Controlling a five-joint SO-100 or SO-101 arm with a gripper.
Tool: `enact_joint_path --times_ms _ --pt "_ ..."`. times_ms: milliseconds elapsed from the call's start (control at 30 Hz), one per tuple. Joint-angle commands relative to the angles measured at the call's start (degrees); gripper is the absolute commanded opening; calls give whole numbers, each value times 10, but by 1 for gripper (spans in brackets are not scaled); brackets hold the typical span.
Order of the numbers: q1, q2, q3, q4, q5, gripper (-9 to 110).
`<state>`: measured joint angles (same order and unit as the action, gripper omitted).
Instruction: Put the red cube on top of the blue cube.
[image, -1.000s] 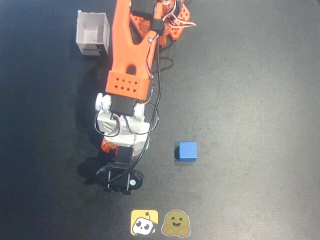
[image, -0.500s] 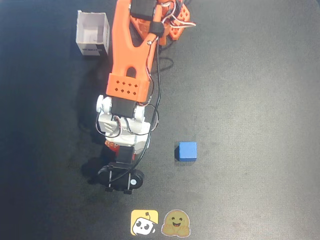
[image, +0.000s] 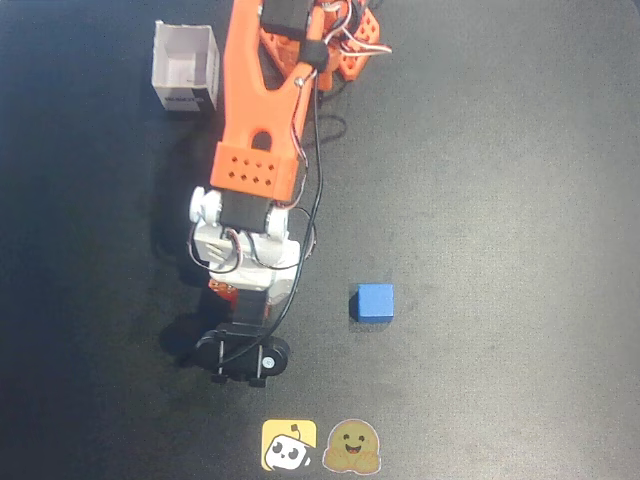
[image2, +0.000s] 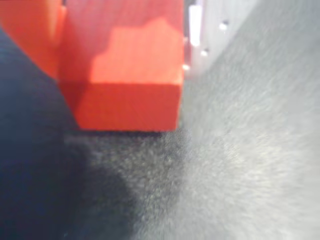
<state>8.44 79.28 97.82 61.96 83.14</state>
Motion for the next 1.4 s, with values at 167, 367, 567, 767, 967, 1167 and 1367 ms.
enact_joint_path --times_ms 167,367,567,767,967,1167,1367 --pt "-18 81 -98 85 20 5" --pt "-63 118 -98 97 42 5" --pt "-119 143 -88 94 61 5" --pt "-163 177 -41 62 61 5" --pt "-198 178 -13 28 61 5" --pt "-215 142 -20 3 61 5" --pt "-222 94 -29 -27 62 5"
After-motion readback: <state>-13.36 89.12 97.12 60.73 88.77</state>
